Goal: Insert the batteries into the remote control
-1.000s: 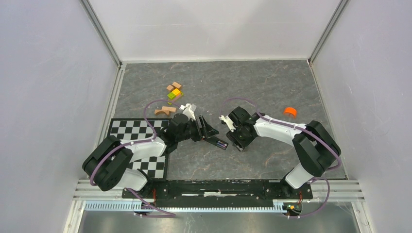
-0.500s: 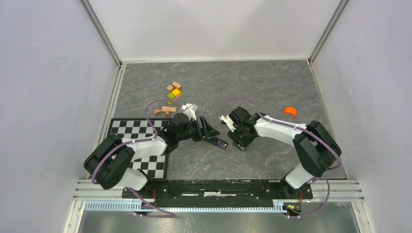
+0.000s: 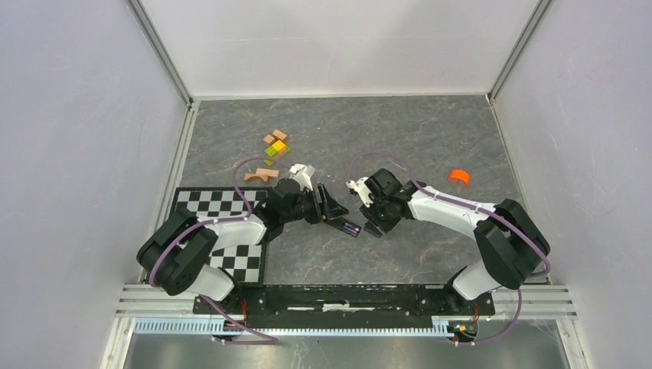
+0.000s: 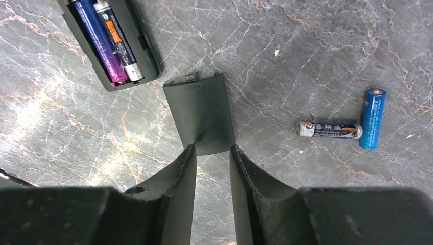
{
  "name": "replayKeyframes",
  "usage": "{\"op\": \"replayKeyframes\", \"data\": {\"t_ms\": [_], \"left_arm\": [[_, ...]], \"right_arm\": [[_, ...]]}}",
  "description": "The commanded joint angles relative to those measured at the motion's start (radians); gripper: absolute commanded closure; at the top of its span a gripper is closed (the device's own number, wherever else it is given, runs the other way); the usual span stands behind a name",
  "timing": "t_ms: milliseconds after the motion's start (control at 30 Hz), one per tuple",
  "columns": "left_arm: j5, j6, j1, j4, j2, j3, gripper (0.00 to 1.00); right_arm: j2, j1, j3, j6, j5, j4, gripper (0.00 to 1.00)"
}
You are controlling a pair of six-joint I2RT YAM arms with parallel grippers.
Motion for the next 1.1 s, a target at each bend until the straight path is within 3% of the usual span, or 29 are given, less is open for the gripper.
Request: {"op": "replayKeyframes", "data": {"t_ms": [0, 100, 267, 400, 633, 867, 1067], "left_arm": [[-0.018, 0.015, 0.006, 0.031, -0.02, 0.021, 0.32], [-0.02, 0.015, 0.008, 0.03, -0.021, 0.02, 0.32], [-0.024, 0.013, 0.014, 0.03, -0.029, 0.013, 0.32], [-0.021, 0.018, 0.022, 0.023, -0.037, 0.012, 0.32], [-0.016, 0.025, 0.035, 0.021, -0.047, 0.006, 0.31], [-0.005, 0.04, 0.04, 0.017, -0.052, 0.005, 0.31], [0.059, 0.049, 0.04, 0.023, -0.02, 0.027, 0.31]], "right_arm": [[-0.029, 0.007, -0.008, -0.006, -0.023, 0.029, 0.66], [-0.024, 0.011, -0.011, -0.007, -0.018, 0.032, 0.64], [-0.004, 0.026, 0.004, -0.03, 0.007, 0.043, 0.45], [0.052, 0.03, 0.042, -0.042, 0.018, 0.011, 0.4], [0.123, 0.031, 0.083, -0.032, 0.023, -0.065, 0.44], [0.165, 0.031, 0.096, -0.008, 0.032, -0.114, 0.63], [0.117, 0.031, 0.099, 0.01, 0.04, -0.098, 0.65]]}}
